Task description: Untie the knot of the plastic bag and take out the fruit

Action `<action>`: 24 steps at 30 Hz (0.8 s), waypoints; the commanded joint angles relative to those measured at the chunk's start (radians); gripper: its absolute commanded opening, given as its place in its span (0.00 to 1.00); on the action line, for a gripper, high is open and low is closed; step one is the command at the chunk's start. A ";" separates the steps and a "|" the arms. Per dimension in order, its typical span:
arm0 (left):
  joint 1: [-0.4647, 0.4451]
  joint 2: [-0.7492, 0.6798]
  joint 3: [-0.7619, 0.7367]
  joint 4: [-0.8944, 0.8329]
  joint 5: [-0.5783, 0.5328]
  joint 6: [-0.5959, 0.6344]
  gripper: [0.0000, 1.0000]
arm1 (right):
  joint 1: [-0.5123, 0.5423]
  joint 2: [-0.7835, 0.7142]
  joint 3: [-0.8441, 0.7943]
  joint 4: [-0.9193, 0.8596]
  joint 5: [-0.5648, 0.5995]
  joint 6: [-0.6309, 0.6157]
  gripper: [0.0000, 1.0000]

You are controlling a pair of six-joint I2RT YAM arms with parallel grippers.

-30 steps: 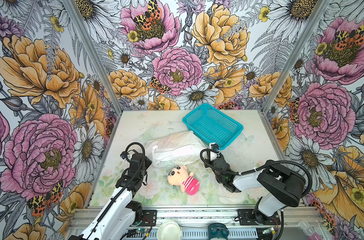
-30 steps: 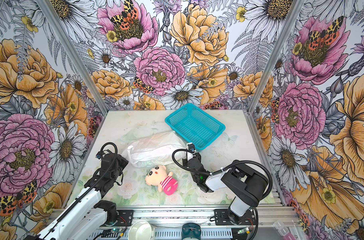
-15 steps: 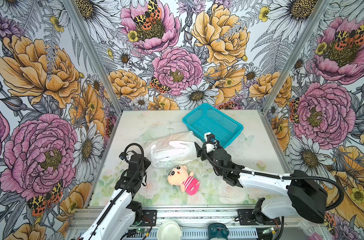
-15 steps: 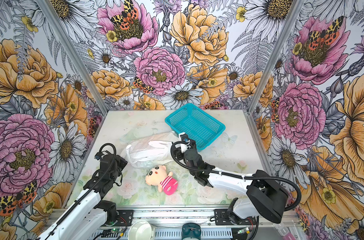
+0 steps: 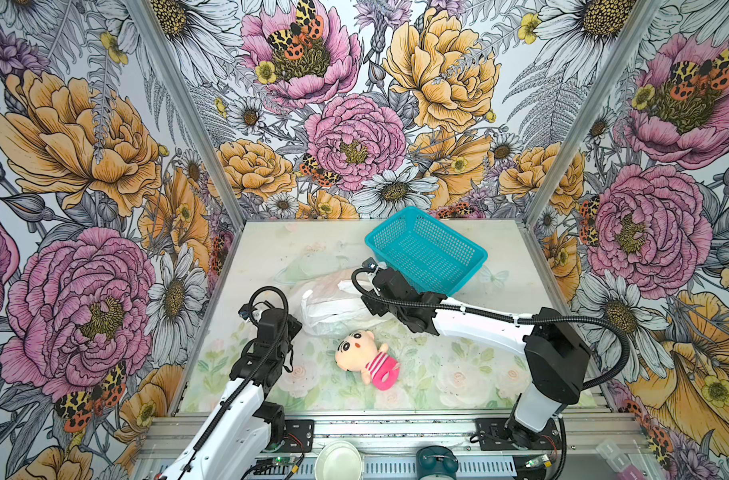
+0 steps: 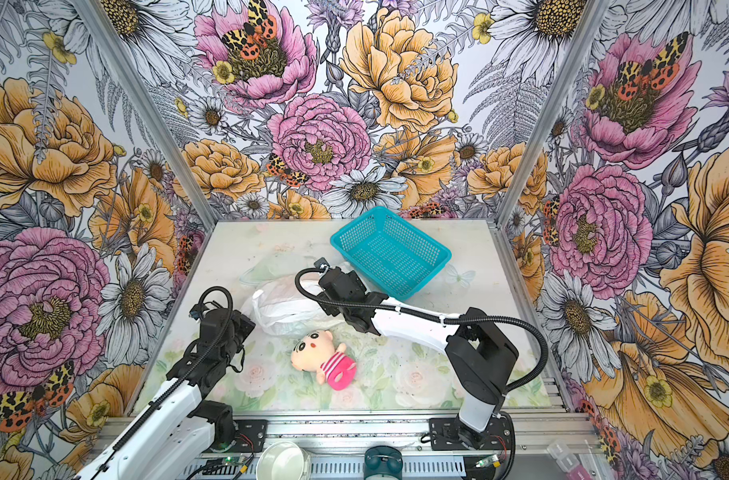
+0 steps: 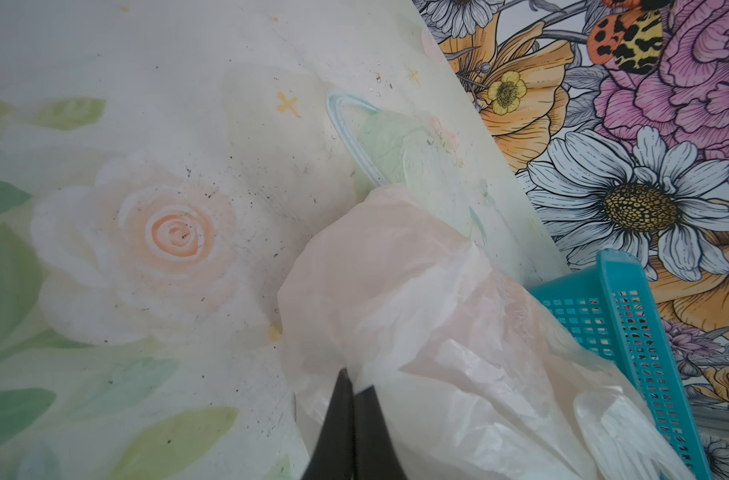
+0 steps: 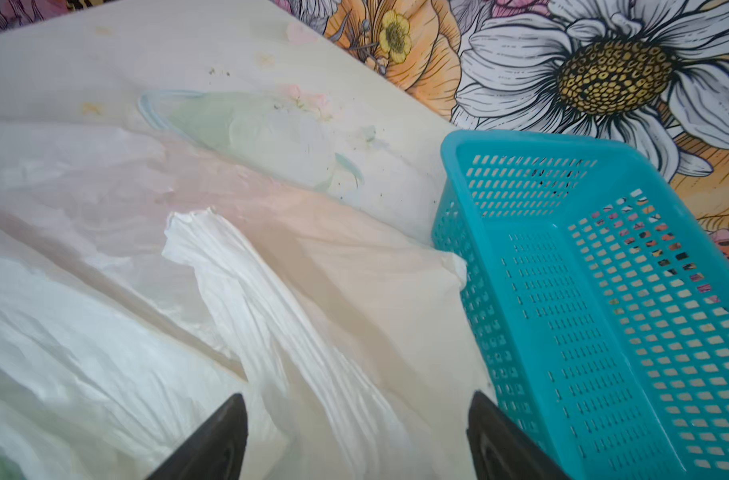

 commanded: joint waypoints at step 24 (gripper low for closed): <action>-0.088 -0.221 0.178 -0.291 -0.127 0.182 0.79 | -0.063 -0.108 -0.043 0.240 0.074 0.233 0.00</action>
